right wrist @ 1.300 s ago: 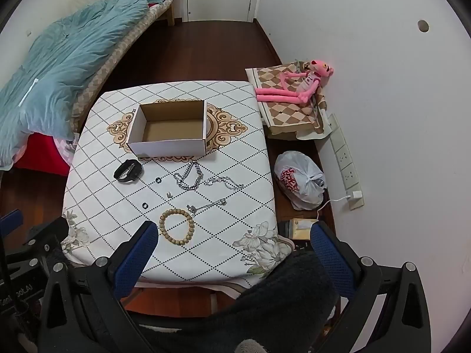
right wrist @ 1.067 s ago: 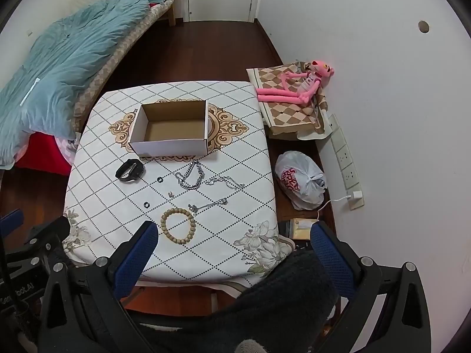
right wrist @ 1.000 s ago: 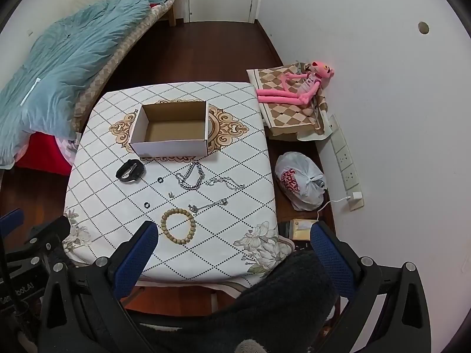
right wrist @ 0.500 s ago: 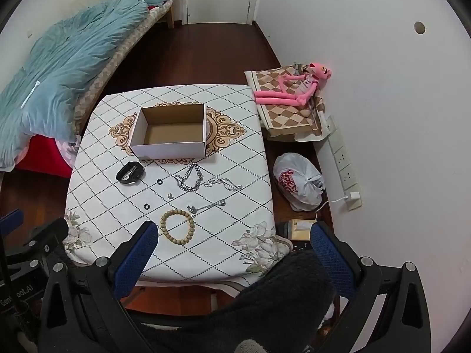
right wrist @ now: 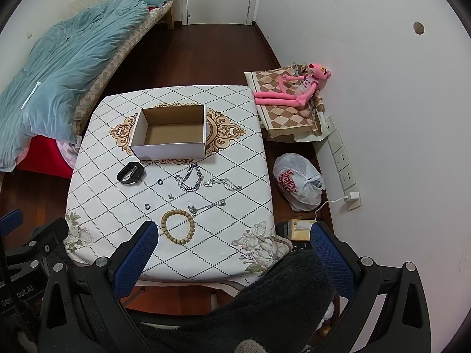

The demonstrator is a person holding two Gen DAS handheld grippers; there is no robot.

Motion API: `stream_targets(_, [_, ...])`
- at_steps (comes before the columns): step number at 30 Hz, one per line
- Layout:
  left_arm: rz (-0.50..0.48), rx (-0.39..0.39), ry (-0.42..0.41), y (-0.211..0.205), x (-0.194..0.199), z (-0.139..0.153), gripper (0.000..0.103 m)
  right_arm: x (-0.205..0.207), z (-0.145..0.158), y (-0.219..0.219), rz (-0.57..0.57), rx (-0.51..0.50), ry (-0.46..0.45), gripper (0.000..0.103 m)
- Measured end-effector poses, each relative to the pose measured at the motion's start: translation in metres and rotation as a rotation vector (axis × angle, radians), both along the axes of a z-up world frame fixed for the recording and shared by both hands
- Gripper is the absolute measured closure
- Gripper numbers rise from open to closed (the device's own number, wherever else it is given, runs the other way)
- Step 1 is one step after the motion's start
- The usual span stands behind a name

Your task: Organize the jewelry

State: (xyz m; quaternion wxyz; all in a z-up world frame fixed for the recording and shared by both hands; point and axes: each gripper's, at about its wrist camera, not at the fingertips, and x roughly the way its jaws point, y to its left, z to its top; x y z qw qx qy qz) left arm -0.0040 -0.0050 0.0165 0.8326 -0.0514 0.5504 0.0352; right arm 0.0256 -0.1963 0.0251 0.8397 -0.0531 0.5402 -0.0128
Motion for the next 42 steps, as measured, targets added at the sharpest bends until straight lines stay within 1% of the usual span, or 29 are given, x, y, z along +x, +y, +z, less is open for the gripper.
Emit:
stream_targets(6, [0.001, 0.001, 0.000, -0.002, 0.001, 0.004, 0.000, 0.000, 0.001, 0.000, 0.001, 0.001, 0.002, 0.000])
stream_targets(7, [0.002, -0.001, -0.001, 0.002, 0.000, -0.003, 0.000, -0.001, 0.001, 0.000, 0.002, 0.001, 0.002, 0.000])
stream_targets(11, [0.002, 0.000, -0.004, 0.002, 0.000, -0.003, 0.000, -0.001, 0.001, 0.000, 0.003, 0.000, 0.001, 0.000])
stream_targets(25, [-0.001, 0.000, -0.019, 0.005, 0.000, 0.006, 0.000, -0.003, 0.006, 0.001, 0.000, 0.003, -0.011, 0.000])
stream_targets(42, [-0.001, -0.006, -0.018, 0.005, 0.000, 0.007, 0.000, -0.004, 0.006, -0.003, -0.009, -0.001, -0.019, 0.000])
